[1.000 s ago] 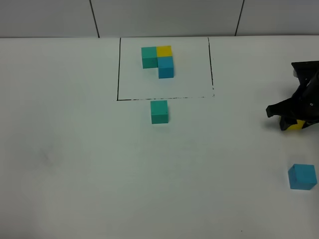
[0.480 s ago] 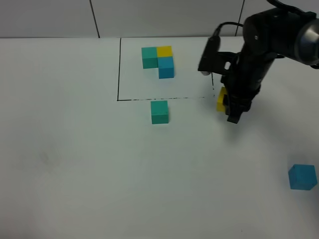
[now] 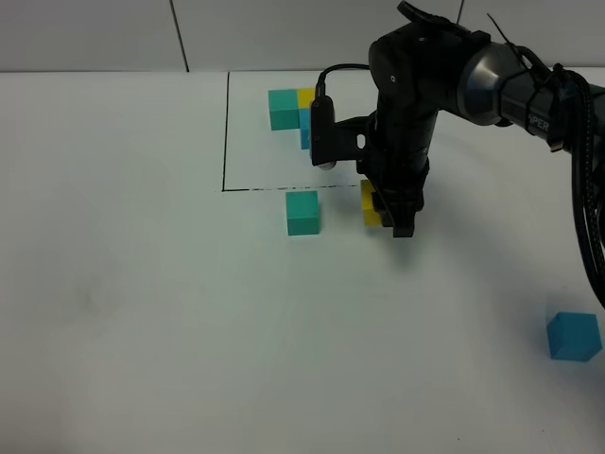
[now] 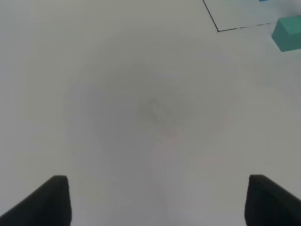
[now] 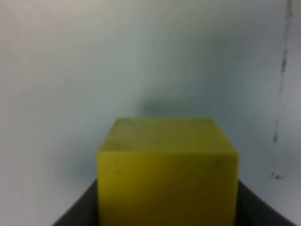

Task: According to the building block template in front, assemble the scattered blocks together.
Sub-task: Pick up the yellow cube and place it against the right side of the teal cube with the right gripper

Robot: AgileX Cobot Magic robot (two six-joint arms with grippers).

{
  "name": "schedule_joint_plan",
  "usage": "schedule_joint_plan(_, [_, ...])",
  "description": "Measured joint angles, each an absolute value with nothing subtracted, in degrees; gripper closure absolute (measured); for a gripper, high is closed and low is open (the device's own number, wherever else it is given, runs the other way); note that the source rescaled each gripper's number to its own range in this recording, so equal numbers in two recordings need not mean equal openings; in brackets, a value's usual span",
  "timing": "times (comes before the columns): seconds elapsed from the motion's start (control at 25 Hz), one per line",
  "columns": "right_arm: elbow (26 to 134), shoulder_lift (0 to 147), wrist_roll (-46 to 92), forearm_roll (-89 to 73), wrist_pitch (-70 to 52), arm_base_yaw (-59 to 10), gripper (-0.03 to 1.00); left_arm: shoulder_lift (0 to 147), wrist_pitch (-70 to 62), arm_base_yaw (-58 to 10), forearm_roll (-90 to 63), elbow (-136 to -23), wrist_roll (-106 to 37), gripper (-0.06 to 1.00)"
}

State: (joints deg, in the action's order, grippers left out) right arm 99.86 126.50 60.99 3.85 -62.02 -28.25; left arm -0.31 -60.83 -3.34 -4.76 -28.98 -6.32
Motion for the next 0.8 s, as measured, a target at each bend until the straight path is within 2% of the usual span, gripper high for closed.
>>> schedule_joint_plan(0.24, [101.0, 127.6, 61.9, 0.0, -58.7, -28.8, 0.96, -0.3, -60.8, -3.3, -4.8, -29.0, -6.3, 0.19])
schedule_joint_plan(0.8, [111.1, 137.0, 62.7, -0.7, -62.4, -28.8, 0.96, -0.3, -60.8, -3.3, -4.8, -29.0, -6.3, 0.19])
